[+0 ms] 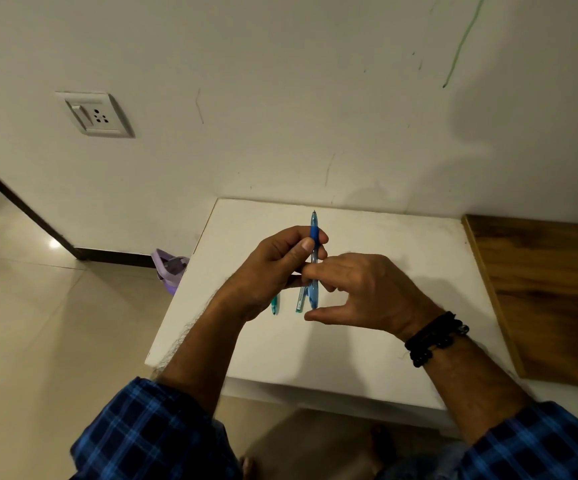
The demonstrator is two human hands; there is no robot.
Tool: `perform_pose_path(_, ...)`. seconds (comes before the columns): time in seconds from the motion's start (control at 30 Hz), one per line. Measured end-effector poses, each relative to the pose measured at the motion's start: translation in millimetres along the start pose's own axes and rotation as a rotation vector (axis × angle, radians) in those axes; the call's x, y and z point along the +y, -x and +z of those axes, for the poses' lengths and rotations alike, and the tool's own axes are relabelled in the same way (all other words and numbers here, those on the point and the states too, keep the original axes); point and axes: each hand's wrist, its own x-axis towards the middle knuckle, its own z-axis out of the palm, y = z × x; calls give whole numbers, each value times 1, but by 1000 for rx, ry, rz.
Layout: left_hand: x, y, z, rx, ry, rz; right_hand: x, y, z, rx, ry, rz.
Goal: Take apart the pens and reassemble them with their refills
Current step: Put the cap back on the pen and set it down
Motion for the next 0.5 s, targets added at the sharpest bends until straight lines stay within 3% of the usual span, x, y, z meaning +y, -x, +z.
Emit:
perform_pose_path(0.13, -2, -1, -2, 38, -29, 20, 1, 2, 5, -59, -42, 89)
perform_pose_path(0.3, -7, -5, -4, 235, -23, 32, -6, -3, 2, -260, -371, 526)
perform_pose_path(0.4, -5, -10, 2, 263, -9, 29, -11, -4, -2, -175, -660, 798)
perform_pose_path(0.5, -6, -12, 8, 223, -30, 24, -10, -5, -6, -106, -803, 917)
